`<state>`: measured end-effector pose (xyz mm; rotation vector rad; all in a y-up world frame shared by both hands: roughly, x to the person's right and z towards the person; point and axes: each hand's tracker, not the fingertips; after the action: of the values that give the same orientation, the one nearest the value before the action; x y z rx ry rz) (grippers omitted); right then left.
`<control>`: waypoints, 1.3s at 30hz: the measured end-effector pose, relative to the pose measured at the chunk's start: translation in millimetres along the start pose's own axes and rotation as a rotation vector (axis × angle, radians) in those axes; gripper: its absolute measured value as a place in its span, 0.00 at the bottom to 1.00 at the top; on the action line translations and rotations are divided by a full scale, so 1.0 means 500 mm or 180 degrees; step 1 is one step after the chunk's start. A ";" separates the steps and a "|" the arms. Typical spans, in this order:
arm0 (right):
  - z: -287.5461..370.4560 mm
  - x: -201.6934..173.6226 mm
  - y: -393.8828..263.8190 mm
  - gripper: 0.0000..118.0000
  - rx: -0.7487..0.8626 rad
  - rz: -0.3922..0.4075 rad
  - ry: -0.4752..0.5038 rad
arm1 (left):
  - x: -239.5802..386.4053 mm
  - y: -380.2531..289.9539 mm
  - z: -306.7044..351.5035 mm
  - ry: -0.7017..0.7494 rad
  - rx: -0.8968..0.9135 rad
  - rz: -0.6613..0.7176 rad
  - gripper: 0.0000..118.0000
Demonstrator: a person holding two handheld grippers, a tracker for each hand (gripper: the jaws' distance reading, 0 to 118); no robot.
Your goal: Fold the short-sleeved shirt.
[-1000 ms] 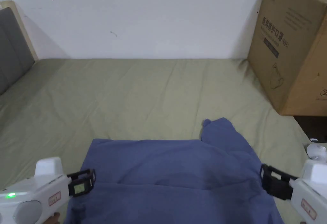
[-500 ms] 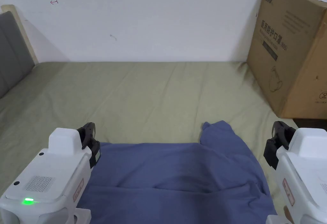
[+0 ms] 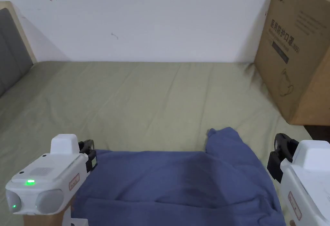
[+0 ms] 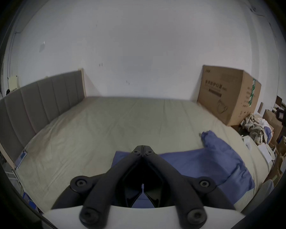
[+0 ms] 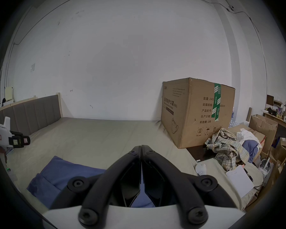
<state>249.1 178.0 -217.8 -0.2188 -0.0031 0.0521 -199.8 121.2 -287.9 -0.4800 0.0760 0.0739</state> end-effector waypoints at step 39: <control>-0.620 0.127 -0.236 0.89 -0.2028 -0.0208 -0.0050 | -0.056 0.040 -0.330 -0.0388 -0.0917 -0.0062 0.01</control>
<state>321.1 -0.8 -495.0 -0.8548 -0.0428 -0.0141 -238.4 60.7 -440.5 -0.7625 -0.0602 0.0954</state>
